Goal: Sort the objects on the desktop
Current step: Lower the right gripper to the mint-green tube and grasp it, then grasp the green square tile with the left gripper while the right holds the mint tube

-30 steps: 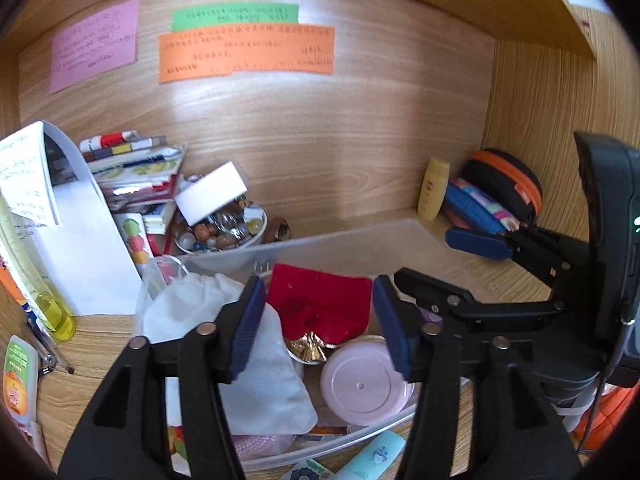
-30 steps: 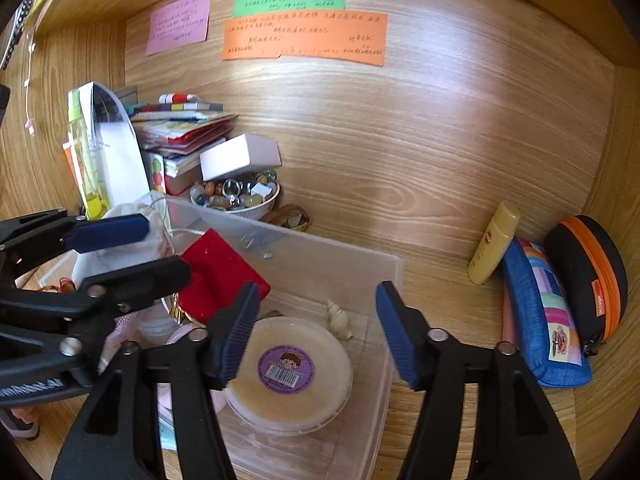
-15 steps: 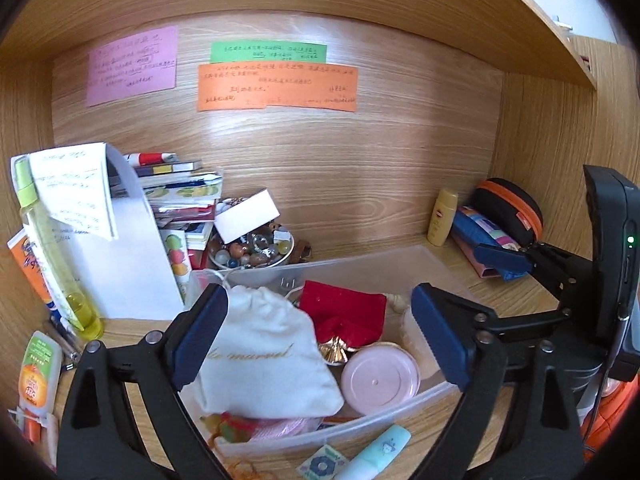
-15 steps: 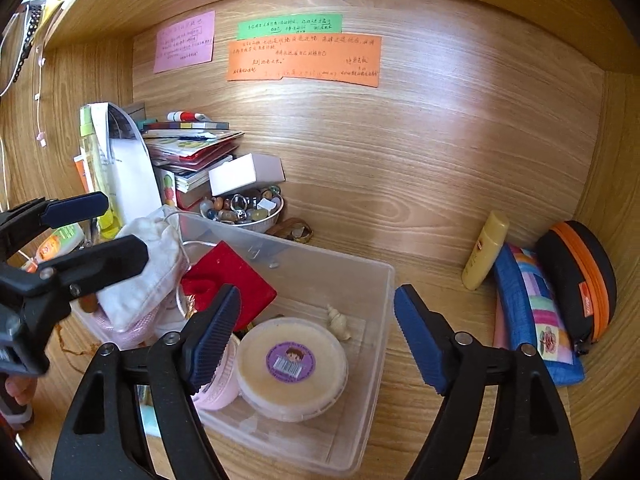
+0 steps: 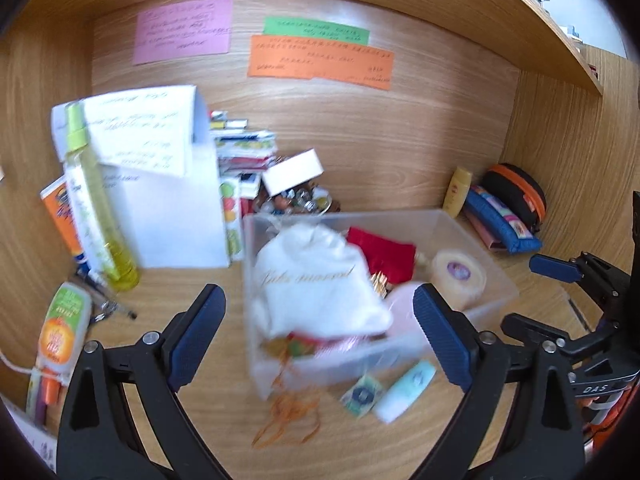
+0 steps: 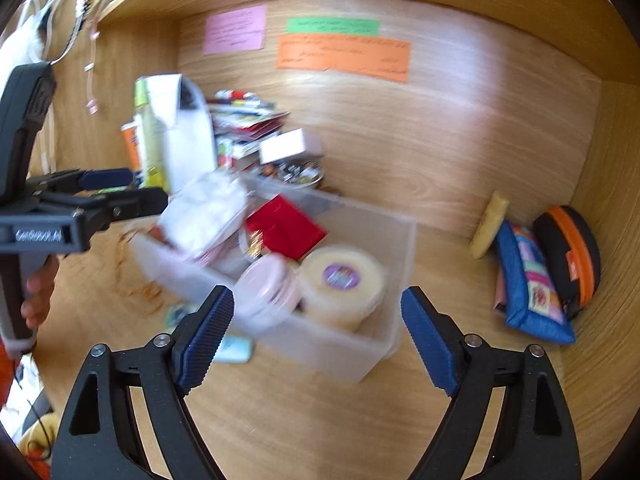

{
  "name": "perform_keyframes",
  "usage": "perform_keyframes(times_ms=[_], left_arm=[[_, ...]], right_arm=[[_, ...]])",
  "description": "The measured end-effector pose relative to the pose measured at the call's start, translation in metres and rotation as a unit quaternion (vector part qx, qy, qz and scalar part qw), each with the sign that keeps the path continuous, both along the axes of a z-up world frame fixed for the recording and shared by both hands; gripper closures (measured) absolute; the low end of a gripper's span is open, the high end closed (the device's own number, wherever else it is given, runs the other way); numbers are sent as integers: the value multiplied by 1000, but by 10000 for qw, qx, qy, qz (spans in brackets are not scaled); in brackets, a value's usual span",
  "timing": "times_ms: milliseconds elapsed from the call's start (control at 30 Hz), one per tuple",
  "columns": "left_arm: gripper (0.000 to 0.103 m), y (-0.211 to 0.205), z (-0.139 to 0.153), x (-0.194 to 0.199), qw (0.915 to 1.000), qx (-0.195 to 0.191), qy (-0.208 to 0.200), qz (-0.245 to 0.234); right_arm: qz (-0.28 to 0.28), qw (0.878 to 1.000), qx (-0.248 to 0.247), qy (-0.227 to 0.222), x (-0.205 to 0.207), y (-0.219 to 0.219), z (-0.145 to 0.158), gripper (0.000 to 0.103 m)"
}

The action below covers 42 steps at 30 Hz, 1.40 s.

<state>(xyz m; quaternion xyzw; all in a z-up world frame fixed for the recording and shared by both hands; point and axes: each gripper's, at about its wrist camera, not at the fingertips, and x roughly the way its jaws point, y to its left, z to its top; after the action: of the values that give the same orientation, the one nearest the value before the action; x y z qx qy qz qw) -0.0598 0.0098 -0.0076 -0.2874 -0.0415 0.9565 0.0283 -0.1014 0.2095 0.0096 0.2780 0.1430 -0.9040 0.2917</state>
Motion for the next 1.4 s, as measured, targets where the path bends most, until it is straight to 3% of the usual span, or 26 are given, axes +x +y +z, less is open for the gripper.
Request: perform_keyframes(times_ms=[267, 667, 967, 1067, 1333, 1400], left_arm=[[7, -20, -22, 38, 9992, -285, -283, 41], [7, -22, -49, 62, 9974, -400, -511, -310], [7, -23, -54, 62, 9972, -93, -575, -460], [7, -18, -52, 67, 9972, -143, -482, -547], [7, 4, -52, 64, 9952, -243, -539, -786], [12, 11, -53, 60, 9944, -261, -565, -851]], right_arm=[[475, 9970, 399, -459, 20, -30, -34, 19], [638, 9860, 810, -1311, -2, -74, -73, 19], [531, 9857, 674, -1452, -8, -81, -78, 23], [576, 9860, 665, -1415, -7, -78, -76, 32], [679, 9892, 689, -1103, 5, -56, -66, 32], [666, 9899, 597, -1097, 3, -49, -63, 32]])
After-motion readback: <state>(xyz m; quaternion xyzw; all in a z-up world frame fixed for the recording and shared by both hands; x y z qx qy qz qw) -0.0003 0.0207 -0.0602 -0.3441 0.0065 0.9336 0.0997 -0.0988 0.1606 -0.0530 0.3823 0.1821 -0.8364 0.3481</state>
